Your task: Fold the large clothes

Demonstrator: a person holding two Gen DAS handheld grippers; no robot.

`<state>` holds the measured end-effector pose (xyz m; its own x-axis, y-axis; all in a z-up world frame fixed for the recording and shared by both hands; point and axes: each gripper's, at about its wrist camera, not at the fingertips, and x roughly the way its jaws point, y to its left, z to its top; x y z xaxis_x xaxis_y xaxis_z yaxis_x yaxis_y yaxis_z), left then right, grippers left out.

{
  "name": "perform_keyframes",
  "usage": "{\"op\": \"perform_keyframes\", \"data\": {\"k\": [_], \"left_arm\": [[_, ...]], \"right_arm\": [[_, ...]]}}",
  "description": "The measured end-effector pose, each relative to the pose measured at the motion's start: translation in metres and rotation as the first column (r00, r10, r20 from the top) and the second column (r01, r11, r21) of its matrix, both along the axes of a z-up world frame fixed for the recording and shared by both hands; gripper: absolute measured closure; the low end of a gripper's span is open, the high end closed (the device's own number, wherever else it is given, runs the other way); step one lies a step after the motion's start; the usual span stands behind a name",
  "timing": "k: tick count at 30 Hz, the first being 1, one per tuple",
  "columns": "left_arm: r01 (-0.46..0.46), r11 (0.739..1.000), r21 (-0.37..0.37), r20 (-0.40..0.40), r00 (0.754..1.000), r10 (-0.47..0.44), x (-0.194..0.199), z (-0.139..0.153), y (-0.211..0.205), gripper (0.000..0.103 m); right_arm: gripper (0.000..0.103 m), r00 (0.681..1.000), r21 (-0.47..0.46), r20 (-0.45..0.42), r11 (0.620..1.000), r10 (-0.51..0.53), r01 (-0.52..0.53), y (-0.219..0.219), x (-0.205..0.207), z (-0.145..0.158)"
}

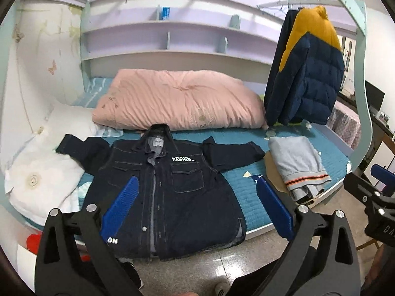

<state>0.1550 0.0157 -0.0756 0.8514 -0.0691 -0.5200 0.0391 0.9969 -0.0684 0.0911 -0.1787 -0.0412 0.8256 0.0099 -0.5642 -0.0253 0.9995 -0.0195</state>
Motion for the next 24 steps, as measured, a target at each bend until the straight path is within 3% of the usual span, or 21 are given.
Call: {"op": "perform_keyframes", "data": {"k": [11,24], "left_arm": [[0.006,1.0,0.012,0.115,0.993,-0.008,-0.088,0.038,0.007,0.005],[-0.011,0.999,0.041,0.197,0.98,0.003,-0.14,0.068,0.007,0.005]], "right_arm": [[0.008,0.995,-0.022,0.099,1.0,0.005,-0.003,0.013,-0.077,0.033],[0.008,0.985,-0.042,0.17,0.999,0.025,-0.018,0.021,-0.124,0.054]]}}
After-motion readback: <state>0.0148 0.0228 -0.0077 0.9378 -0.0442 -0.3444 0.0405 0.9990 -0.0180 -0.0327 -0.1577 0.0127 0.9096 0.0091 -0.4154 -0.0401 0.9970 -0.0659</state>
